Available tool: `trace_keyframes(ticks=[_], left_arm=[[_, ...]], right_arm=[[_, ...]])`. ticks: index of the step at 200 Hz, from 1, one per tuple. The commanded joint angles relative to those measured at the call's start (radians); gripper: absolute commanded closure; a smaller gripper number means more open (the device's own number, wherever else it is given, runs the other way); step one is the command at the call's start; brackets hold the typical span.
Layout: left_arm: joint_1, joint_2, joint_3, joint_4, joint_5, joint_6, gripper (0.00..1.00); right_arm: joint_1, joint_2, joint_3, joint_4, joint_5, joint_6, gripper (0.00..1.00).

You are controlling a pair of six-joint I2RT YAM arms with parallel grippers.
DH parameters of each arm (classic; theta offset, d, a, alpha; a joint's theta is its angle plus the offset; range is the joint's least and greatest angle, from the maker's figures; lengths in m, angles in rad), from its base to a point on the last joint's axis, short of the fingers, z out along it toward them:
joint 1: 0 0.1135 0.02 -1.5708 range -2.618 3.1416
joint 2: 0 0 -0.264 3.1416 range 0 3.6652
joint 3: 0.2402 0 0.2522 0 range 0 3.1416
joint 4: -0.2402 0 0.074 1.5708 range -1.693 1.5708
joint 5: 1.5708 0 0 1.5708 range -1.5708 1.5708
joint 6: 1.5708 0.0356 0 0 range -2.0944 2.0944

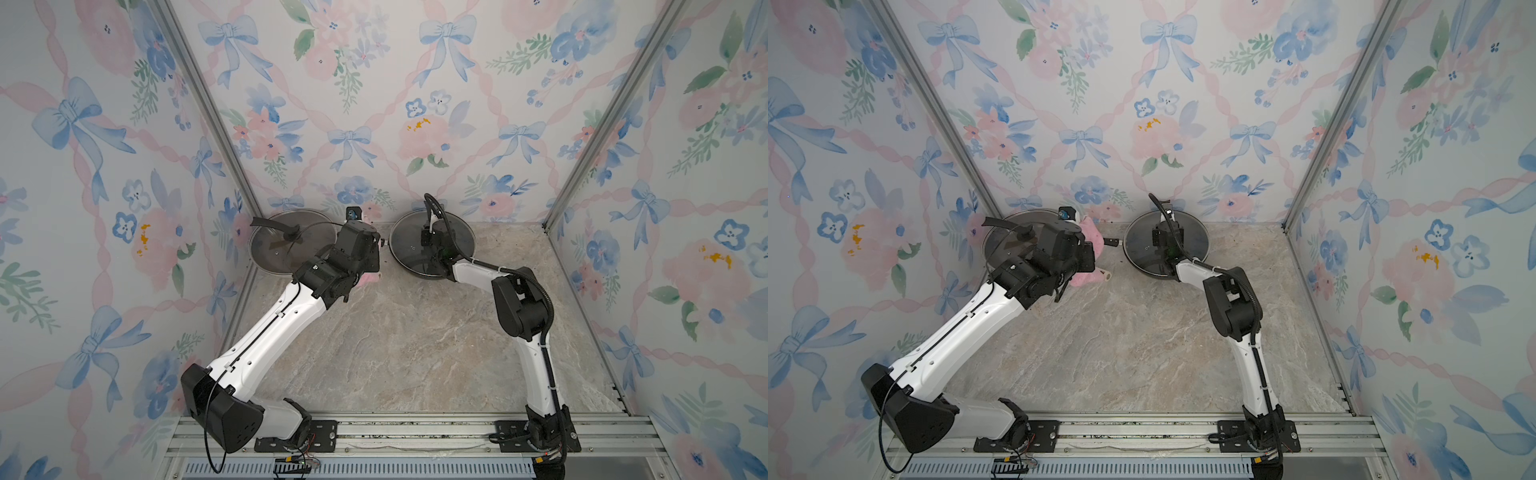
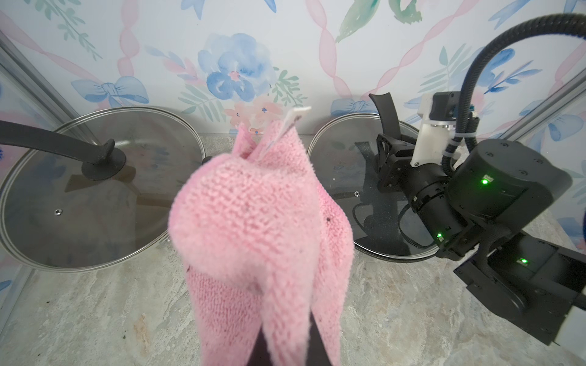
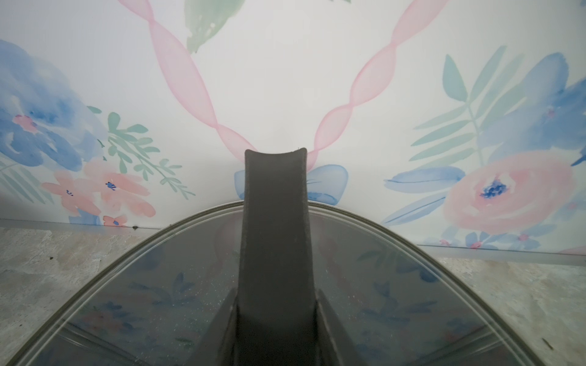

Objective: Wipe the pot lid with a cloth
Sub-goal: Place the pot lid on the cooking pot.

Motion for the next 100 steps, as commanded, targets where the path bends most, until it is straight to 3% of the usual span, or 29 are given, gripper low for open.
trace_keyframes(ticks=[1, 54, 100], left_arm=[[0.006, -0.017, 0.014, -0.008, 0.006, 0.022, 0.94], [0.006, -0.026, 0.005, -0.006, 0.012, 0.031, 0.94], [0.008, -0.033, -0.002, -0.006, 0.015, 0.043, 0.94]], right_arm=[[-0.002, -0.030, -0.016, 0.084, -0.016, 0.044, 1.00], [-0.004, -0.024, -0.047, 0.079, -0.039, 0.128, 1.00], [0.003, -0.023, -0.038, 0.008, 0.017, 0.101, 1.00]])
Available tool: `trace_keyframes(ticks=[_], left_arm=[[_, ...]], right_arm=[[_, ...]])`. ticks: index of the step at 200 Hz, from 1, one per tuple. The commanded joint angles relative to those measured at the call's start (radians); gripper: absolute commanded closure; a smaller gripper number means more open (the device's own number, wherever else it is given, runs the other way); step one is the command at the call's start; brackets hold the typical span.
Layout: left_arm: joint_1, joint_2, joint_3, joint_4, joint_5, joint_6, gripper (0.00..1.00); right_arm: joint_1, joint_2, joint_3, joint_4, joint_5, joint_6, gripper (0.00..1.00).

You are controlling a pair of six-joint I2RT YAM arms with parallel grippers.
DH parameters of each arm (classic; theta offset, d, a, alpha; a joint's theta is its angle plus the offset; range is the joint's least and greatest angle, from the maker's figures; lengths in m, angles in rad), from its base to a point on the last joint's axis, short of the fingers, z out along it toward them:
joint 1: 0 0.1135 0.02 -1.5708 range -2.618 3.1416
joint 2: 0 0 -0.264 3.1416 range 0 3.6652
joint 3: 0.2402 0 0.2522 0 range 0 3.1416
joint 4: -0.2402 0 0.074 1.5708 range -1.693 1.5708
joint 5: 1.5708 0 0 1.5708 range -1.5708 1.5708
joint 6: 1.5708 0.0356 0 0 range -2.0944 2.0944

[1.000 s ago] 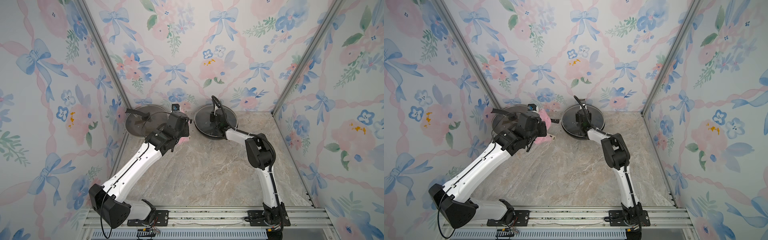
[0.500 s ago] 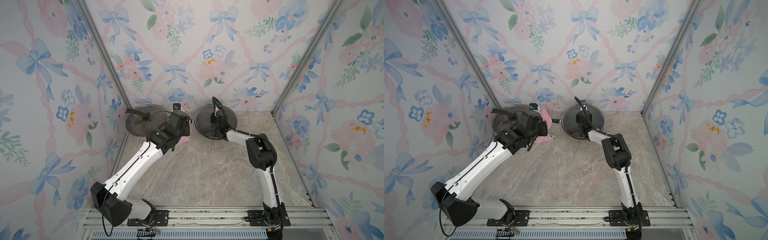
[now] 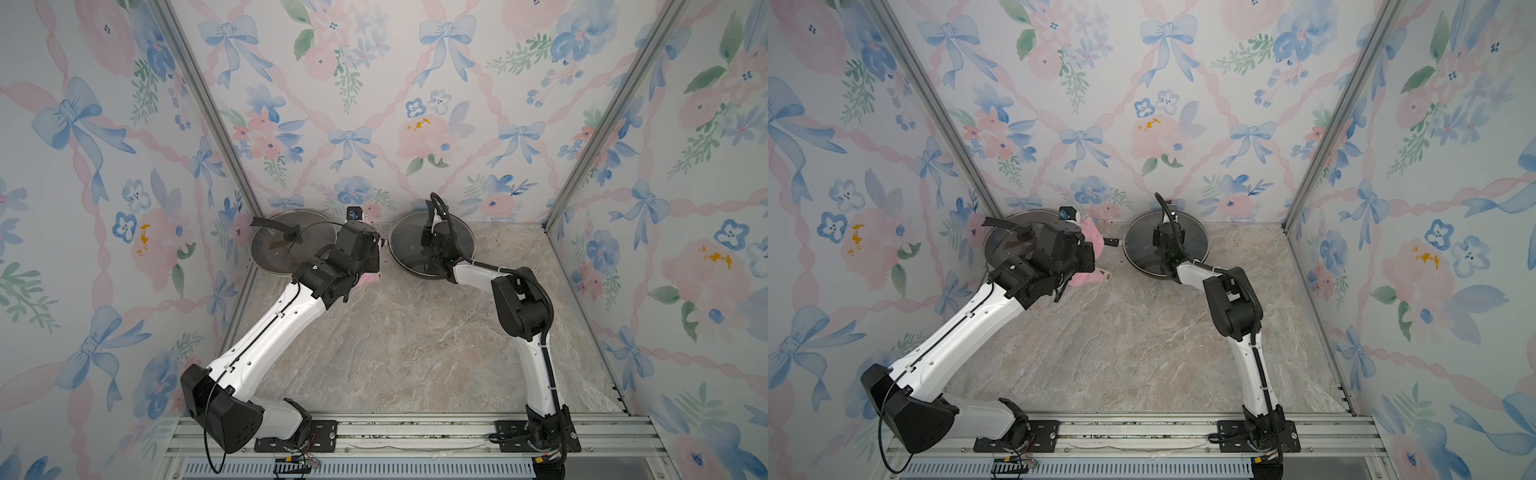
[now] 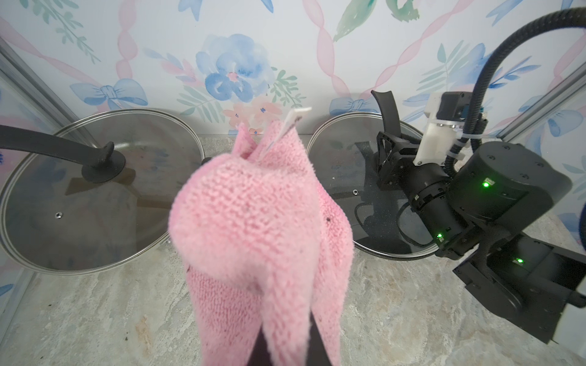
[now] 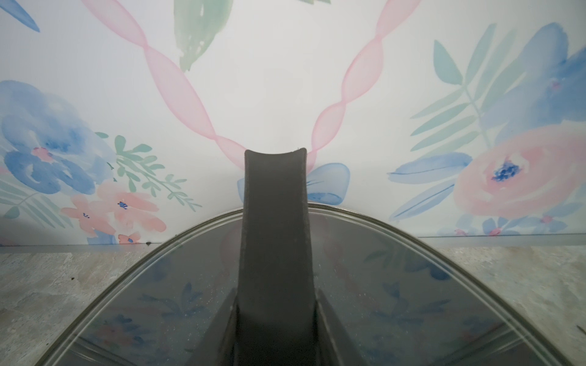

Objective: Wipe the pot lid with a cloth
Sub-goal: Place the pot lid on the cooking pot.

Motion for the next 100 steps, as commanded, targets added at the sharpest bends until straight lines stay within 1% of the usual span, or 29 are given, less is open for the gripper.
trace_keyframes(ticks=[1, 58, 100], left_arm=[[0.008, -0.031, -0.003, -0.007, 0.010, 0.026, 0.94], [0.019, -0.042, -0.021, -0.006, 0.019, 0.031, 0.94], [0.031, -0.031, -0.023, -0.005, 0.040, 0.047, 0.94]], right_arm=[[0.002, -0.023, -0.009, -0.048, 0.024, 0.013, 1.00], [-0.018, -0.082, -0.064, -0.107, 0.133, -0.010, 1.00], [-0.057, -0.144, -0.170, -0.066, 0.193, -0.014, 1.00]])
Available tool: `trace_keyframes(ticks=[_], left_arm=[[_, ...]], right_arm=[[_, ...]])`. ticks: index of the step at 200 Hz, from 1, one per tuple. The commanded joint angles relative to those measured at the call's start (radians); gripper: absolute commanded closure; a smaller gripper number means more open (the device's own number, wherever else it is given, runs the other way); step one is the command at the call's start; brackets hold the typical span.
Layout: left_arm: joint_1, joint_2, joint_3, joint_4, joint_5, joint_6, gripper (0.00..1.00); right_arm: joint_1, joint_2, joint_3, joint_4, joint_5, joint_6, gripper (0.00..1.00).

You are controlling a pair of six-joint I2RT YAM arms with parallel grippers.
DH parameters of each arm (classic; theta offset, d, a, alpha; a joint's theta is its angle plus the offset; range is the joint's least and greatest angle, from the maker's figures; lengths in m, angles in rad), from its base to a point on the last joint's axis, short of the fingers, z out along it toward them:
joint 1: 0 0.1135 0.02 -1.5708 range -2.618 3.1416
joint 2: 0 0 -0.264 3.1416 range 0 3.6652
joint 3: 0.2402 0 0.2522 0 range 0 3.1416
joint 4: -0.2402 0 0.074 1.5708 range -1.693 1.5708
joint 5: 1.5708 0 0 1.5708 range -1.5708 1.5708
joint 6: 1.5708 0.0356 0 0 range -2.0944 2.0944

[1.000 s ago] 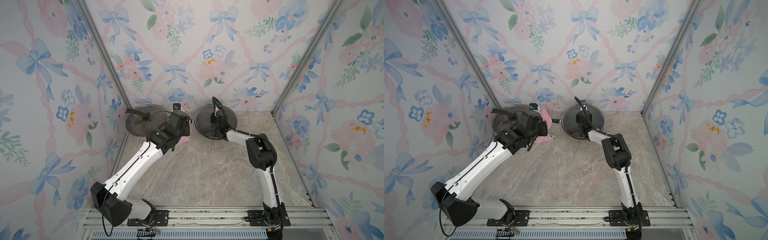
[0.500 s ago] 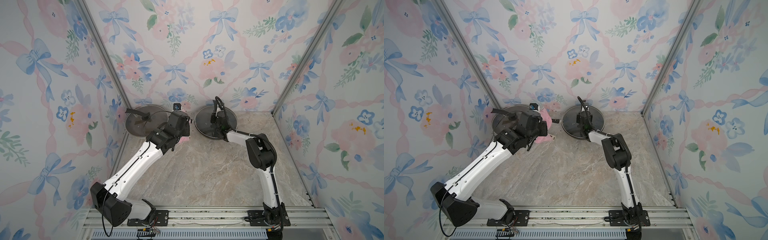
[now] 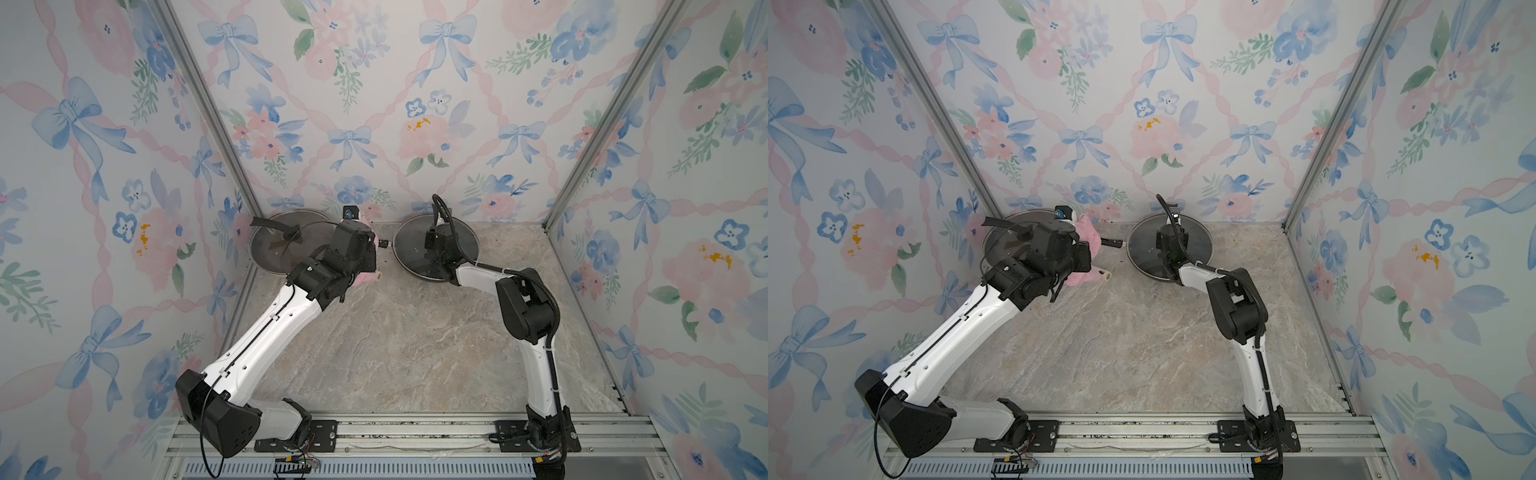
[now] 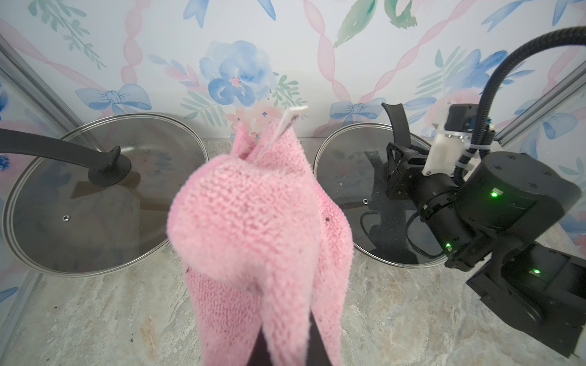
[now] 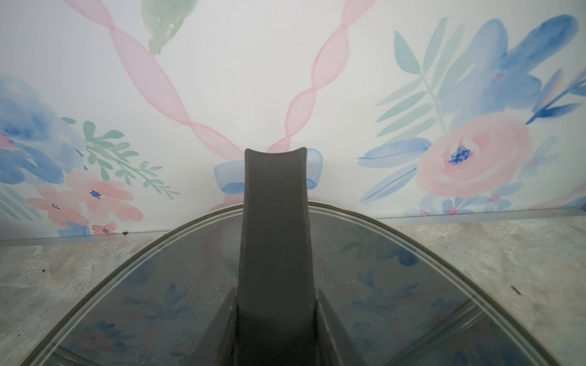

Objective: Wipe the pot lid with a cloth
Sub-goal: Place the pot lid on the cooking pot, then place the cleaning item at the center of the board.

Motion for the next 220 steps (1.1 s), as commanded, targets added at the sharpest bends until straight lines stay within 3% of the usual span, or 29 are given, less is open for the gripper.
trace_keyframes(ticks=[1, 35, 61, 79, 88, 105, 116, 118, 149, 172, 201, 220], left_arm=[[0.011, -0.007, -0.014, -0.005, 0.020, 0.029, 0.94], [0.018, 0.005, -0.014, -0.005, 0.034, 0.039, 0.94], [0.027, 0.009, -0.019, -0.003, 0.045, 0.034, 0.94], [0.032, 0.013, -0.023, -0.002, 0.052, 0.028, 0.94], [0.035, 0.016, -0.024, 0.000, 0.054, 0.026, 0.94], [0.043, 0.021, -0.027, 0.004, 0.058, 0.021, 0.95], [0.052, 0.025, -0.029, 0.010, 0.065, 0.014, 0.95], [0.053, 0.025, -0.030, 0.011, 0.068, 0.013, 0.95], [0.076, 0.038, -0.041, 0.051, 0.145, -0.002, 0.94], [0.088, 0.061, -0.056, 0.057, 0.229, -0.022, 0.94], [0.061, 0.067, -0.135, 0.055, 0.356, 0.001, 0.92], [0.020, 0.078, -0.212, 0.057, 0.374, -0.013, 0.87]], right_arm=[[-0.050, -0.066, -0.070, -0.028, 0.110, -0.015, 1.00], [-0.096, -0.129, -0.159, 0.003, 0.128, -0.031, 0.98], [-0.104, -0.178, -0.200, 0.050, 0.027, -0.073, 0.71], [-0.099, -0.211, -0.206, 0.090, -0.064, -0.087, 0.58], [-0.091, -0.229, -0.205, 0.113, -0.116, -0.098, 0.44], [-0.078, -0.268, -0.180, 0.107, -0.201, -0.098, 0.29], [-0.069, -0.300, -0.161, 0.084, -0.268, -0.080, 0.10], [-0.067, -0.307, -0.158, 0.079, -0.283, -0.077, 0.01], [-0.018, -0.429, -0.113, -0.088, -0.460, -0.029, 0.03], [0.018, -0.516, -0.090, -0.258, -0.525, 0.018, 0.03], [0.052, -0.612, -0.036, -0.604, -0.538, 0.271, 0.03], [0.094, -0.686, -0.137, -0.616, -0.557, 0.430, 0.03]])
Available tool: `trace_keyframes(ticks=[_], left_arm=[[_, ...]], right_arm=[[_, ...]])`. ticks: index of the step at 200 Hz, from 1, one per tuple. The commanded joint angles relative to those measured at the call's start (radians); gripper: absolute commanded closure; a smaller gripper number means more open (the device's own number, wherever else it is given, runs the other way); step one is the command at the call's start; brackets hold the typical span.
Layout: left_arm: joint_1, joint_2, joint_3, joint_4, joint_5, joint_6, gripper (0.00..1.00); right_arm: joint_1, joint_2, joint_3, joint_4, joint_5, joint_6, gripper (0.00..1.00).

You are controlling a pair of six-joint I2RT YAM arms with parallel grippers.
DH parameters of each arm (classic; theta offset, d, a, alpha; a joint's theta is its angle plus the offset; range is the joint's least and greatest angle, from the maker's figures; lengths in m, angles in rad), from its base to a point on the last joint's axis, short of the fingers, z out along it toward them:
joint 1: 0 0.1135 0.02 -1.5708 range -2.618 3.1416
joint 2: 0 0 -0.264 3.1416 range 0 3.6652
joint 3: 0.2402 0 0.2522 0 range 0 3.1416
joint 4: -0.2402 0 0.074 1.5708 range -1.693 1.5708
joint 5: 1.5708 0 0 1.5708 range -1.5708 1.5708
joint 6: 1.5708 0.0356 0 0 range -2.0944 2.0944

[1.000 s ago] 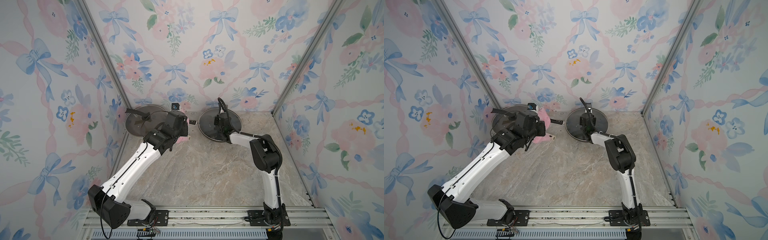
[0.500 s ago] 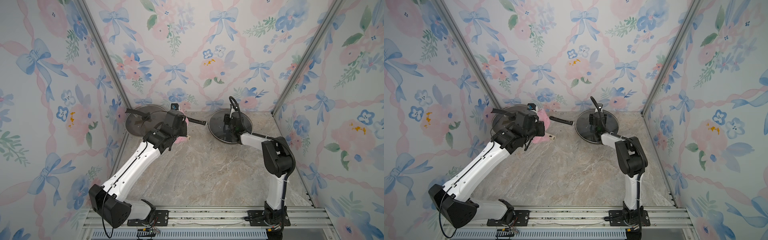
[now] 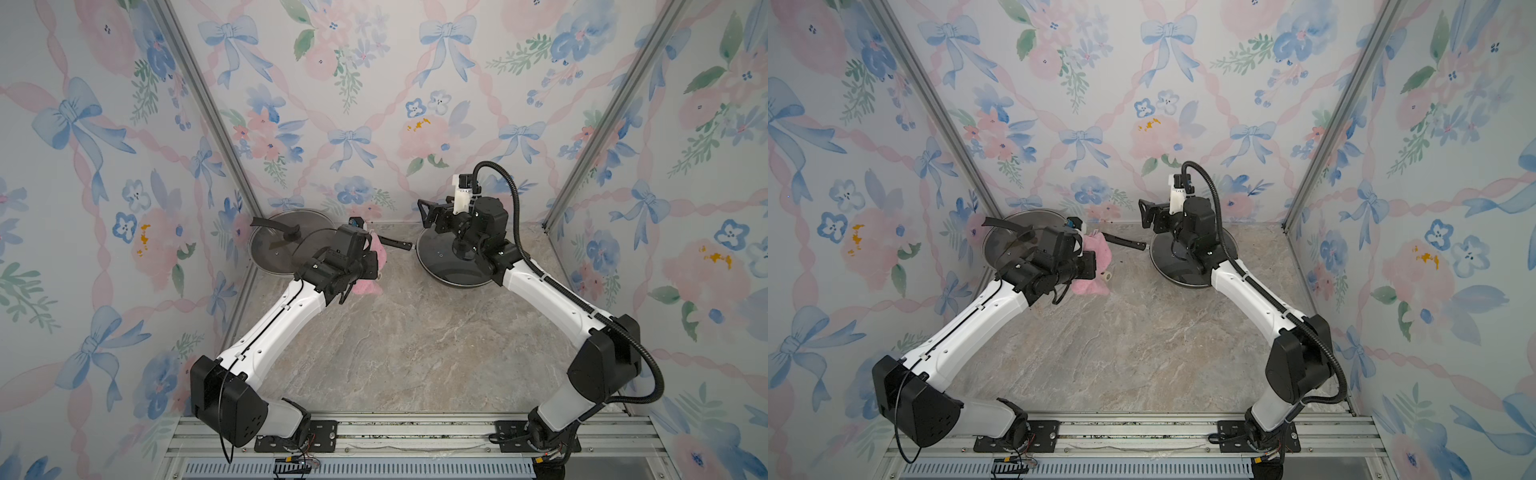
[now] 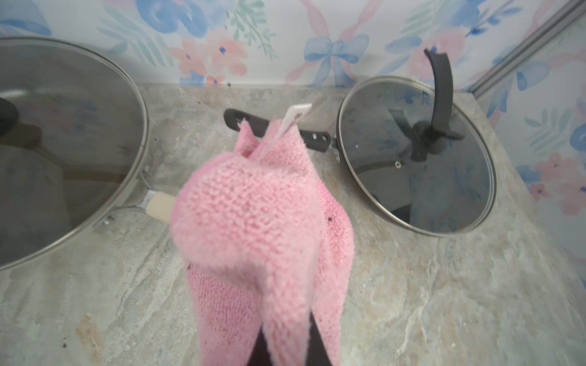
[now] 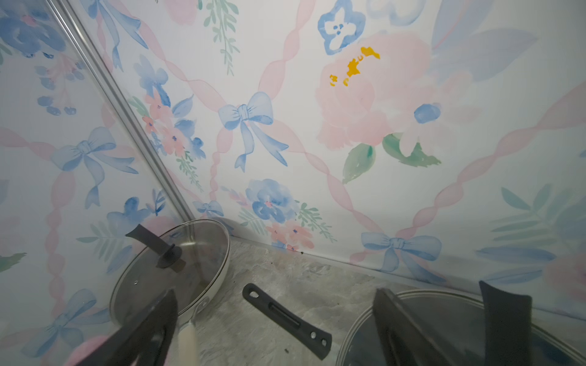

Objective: Wipe the pot lid with a cloth
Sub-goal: Place the cleaning item at the center of the board.

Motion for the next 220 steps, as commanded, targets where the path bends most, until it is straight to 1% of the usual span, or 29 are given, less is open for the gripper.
trace_keyframes(ticks=[1, 14, 21, 34, 40, 50, 66, 82, 94, 102, 107, 124, 133, 150, 160, 176, 192, 207, 213, 220], left_arm=[[-0.040, 0.025, -0.081, -0.002, 0.096, -0.011, 0.86], [-0.059, 0.045, -0.119, 0.022, 0.128, -0.031, 0.76], [-0.075, 0.060, -0.131, 0.040, 0.152, -0.023, 0.68], [-0.112, 0.097, -0.128, 0.055, 0.161, -0.002, 0.45], [-0.124, 0.115, -0.118, 0.058, 0.167, 0.010, 0.37], [-0.136, 0.142, -0.098, 0.057, 0.171, 0.021, 0.30], [-0.140, 0.173, -0.075, 0.060, 0.169, 0.034, 0.15], [-0.137, 0.186, -0.056, 0.061, 0.136, 0.040, 0.11], [-0.129, 0.186, -0.044, 0.060, 0.117, 0.032, 0.07], [-0.120, 0.181, -0.038, 0.060, 0.116, 0.024, 0.02], [-0.113, 0.175, -0.036, 0.060, 0.113, 0.018, 0.02], [-0.085, 0.156, -0.035, 0.062, 0.130, 0.009, 0.02], [-0.063, 0.146, -0.042, 0.060, 0.137, 0.001, 0.02], [-0.021, 0.138, -0.063, 0.056, 0.159, -0.025, 0.02], [0.003, 0.131, -0.076, 0.056, 0.191, -0.056, 0.03], [0.030, 0.118, -0.085, 0.055, 0.208, -0.100, 0.04], [0.049, 0.088, -0.078, 0.056, 0.189, -0.129, 0.04], [0.078, 0.042, -0.055, 0.058, 0.159, -0.141, 0.03], [0.097, 0.023, -0.043, 0.057, 0.143, -0.141, 0.02], [0.123, 0.000, -0.030, 0.057, 0.129, -0.142, 0.02]], right_arm=[[0.040, -0.076, -0.085, -0.203, -0.050, 0.266, 0.04], [0.078, -0.134, -0.180, -0.141, -0.027, 0.391, 0.03], [0.098, -0.161, -0.221, -0.111, -0.019, 0.434, 0.04], [0.145, -0.209, -0.246, -0.094, 0.026, 0.374, 0.03], [0.168, -0.228, -0.252, -0.081, 0.046, 0.343, 0.03], [0.191, -0.248, -0.255, -0.081, 0.044, 0.311, 0.03], [0.198, -0.269, -0.240, -0.153, 0.067, 0.309, 0.03], [0.169, -0.279, -0.274, -0.095, 0.006, 0.308, 0.03], [0.137, -0.269, -0.283, -0.100, -0.019, 0.316, 0.03], [0.121, -0.262, -0.285, -0.118, -0.016, 0.311, 0.03], [0.119, -0.258, -0.286, -0.127, -0.005, 0.308, 0.03], [0.141, -0.254, -0.289, -0.190, 0.076, 0.203, 0.01], [0.150, -0.251, -0.289, -0.215, 0.091, 0.156, 0.00], [0.181, -0.242, -0.295, -0.270, 0.083, 0.055, 0.02], [0.197, -0.240, -0.306, -0.305, 0.058, 0.008, 0.03], [0.213, -0.246, -0.337, -0.337, 0.014, -0.004, 0.03], [0.223, -0.242, -0.359, -0.343, -0.018, 0.000, 0.02], [0.246, -0.203, -0.338, -0.371, -0.043, -0.031, 0.00], [0.263, -0.181, -0.324, -0.386, -0.043, -0.050, 0.03], [0.281, -0.152, -0.311, -0.399, -0.048, -0.074, 0.03]])
